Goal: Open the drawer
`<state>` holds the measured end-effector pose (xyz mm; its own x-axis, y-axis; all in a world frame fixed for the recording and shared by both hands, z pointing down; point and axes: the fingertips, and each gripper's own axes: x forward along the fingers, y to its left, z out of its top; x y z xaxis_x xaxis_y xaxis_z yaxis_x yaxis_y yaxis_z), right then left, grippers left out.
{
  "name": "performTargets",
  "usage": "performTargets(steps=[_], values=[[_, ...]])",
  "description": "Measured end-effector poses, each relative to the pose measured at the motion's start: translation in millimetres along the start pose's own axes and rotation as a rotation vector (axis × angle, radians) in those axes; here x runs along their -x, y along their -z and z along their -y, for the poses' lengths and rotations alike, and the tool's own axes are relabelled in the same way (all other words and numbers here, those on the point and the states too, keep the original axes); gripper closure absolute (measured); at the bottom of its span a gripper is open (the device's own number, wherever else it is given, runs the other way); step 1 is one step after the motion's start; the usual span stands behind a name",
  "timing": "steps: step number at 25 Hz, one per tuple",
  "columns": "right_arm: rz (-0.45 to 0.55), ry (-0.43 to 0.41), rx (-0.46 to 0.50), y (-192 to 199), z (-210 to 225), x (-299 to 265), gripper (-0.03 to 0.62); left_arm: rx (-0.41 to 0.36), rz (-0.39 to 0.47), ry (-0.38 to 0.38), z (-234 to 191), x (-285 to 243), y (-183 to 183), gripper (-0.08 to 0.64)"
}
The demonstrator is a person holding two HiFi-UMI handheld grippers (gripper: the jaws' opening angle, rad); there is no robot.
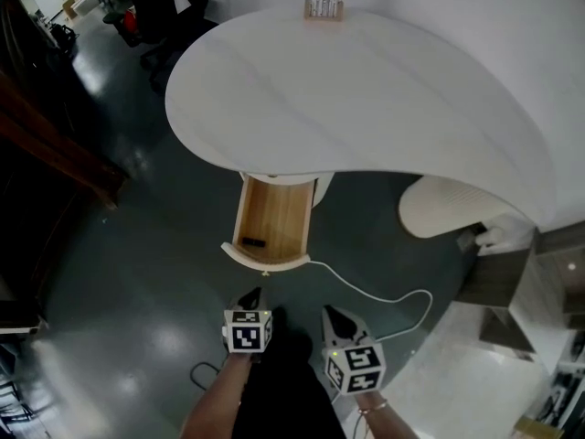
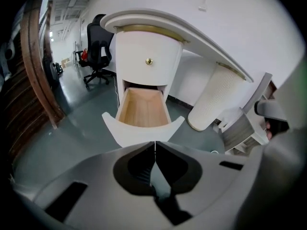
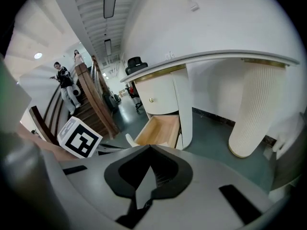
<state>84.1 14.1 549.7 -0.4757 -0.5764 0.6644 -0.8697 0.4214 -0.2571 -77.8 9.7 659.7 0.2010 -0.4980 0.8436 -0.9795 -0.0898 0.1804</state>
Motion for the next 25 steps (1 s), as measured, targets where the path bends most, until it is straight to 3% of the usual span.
performTargets(steps=[5, 12, 25], values=[[0.001, -0.001, 0.004, -8, 0, 4, 0.589, -0.02, 0.036, 0.007, 3, 30, -8, 0.555], [-0.013, 0.007, 0.025, -9, 1, 6, 0.589, 0.014, 0.067, 0.004, 2, 53, -18, 0.556], [-0.054, 0.01, 0.016, -1, -3, -1, 0.589, 0.032, 0.049, 0.018, -5, 42, -16, 0.555]])
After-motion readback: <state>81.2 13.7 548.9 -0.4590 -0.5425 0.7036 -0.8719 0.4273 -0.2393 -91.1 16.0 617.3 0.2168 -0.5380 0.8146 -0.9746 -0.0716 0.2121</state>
